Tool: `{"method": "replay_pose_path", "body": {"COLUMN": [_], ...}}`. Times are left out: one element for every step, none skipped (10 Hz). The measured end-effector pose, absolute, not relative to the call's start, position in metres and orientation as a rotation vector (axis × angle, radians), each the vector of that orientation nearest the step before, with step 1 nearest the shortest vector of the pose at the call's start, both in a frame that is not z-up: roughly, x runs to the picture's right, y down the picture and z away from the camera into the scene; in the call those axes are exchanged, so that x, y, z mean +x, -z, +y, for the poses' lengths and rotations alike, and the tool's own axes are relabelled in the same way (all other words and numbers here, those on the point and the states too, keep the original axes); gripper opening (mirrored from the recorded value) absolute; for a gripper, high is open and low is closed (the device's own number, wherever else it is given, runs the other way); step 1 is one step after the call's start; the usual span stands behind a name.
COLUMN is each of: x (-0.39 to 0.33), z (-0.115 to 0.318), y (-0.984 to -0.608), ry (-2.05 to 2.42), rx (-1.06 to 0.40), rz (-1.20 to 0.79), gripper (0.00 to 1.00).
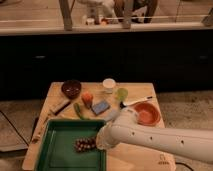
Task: Place grapes in table surface
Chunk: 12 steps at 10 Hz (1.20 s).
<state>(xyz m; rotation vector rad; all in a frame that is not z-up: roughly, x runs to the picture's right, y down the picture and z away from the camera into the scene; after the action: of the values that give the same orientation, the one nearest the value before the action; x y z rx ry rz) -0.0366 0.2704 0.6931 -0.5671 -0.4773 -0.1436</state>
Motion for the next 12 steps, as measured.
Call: {"method": "replay_pose_path", "body": {"x": [-0.05, -0.053, -0.057, -0.06, -0.063, -0.065, -0.067, -0.068, -0.069, -0.07, -0.071, -0.071], "z": [0.273, 0.274, 0.276, 0.277, 0.279, 0.281, 0.285, 0.291, 0.295, 0.299, 0.302, 0.305], "y": [-0.696, -0.698, -0.7, -0.702, -0.706, -0.71, -0.717, -0.727, -0.733, -0.739, -0.746, -0.753], "ry": [0.163, 0.172, 0.179, 0.183, 0.185, 0.182, 0.182, 0.18, 0.177, 0.178, 0.178, 0.175], "rx": [-0.584, -0.593, -0.601, -0.608, -0.617, -0.621, -0.632, -0.647, -0.659, -0.672, -0.687, -0.7], "rz": [-0.482, -0.482, -0.483, -0.481, -0.476, -0.47, -0.459, -0.446, -0.44, -0.432, -0.425, -0.418], "gripper": [0.56, 0.65, 0.75, 0.79, 0.8, 0.8, 0.8, 0.8, 0.8, 0.8, 0.8, 0.79]}}
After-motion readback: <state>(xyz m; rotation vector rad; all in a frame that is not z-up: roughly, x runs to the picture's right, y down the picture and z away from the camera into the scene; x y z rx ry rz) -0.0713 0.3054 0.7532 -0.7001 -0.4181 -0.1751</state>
